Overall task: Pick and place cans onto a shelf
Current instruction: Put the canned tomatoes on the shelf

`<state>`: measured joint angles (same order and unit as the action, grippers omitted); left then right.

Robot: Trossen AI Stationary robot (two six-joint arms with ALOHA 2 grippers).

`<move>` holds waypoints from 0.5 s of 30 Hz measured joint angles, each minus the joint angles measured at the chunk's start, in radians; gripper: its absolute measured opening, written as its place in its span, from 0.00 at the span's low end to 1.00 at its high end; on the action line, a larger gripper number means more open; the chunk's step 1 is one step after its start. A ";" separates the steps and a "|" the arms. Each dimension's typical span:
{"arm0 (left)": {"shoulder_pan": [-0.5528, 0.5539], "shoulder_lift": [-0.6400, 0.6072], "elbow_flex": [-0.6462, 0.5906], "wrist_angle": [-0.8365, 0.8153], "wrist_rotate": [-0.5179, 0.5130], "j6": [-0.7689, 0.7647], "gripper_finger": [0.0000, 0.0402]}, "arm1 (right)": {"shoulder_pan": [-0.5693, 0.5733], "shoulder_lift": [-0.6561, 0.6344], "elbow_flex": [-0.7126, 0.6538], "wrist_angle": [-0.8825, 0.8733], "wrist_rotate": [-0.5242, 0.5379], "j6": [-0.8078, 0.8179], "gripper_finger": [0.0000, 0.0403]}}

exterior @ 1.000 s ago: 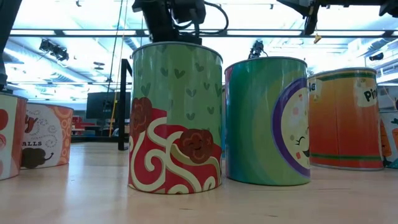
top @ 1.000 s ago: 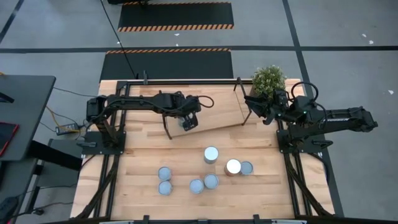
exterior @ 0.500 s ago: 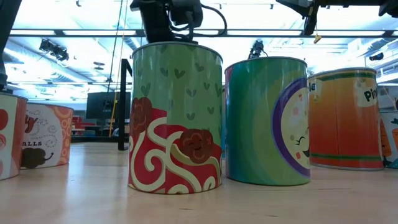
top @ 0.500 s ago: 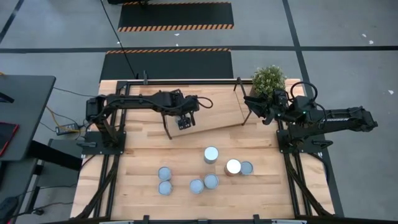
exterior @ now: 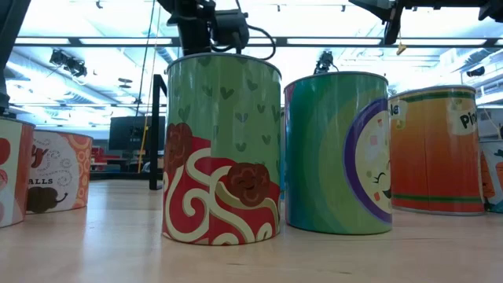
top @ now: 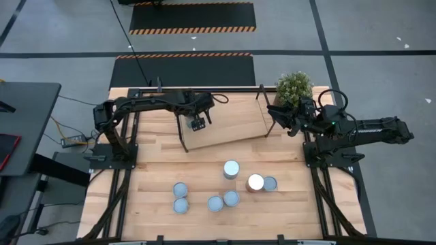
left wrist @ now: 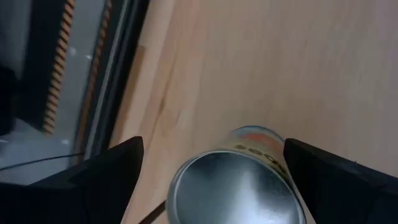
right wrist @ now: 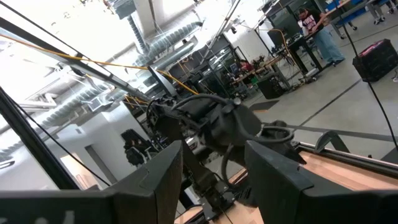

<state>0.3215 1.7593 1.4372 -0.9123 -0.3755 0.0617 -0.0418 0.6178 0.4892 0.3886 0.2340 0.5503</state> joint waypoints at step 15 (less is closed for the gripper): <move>-0.100 -0.027 0.005 -0.146 -0.099 0.180 0.97 | -0.001 0.006 0.000 0.000 0.003 0.002 0.45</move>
<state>0.2220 1.7321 1.4424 -1.0582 -0.4741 0.2418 -0.0425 0.6239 0.4892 0.3882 0.2375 0.5526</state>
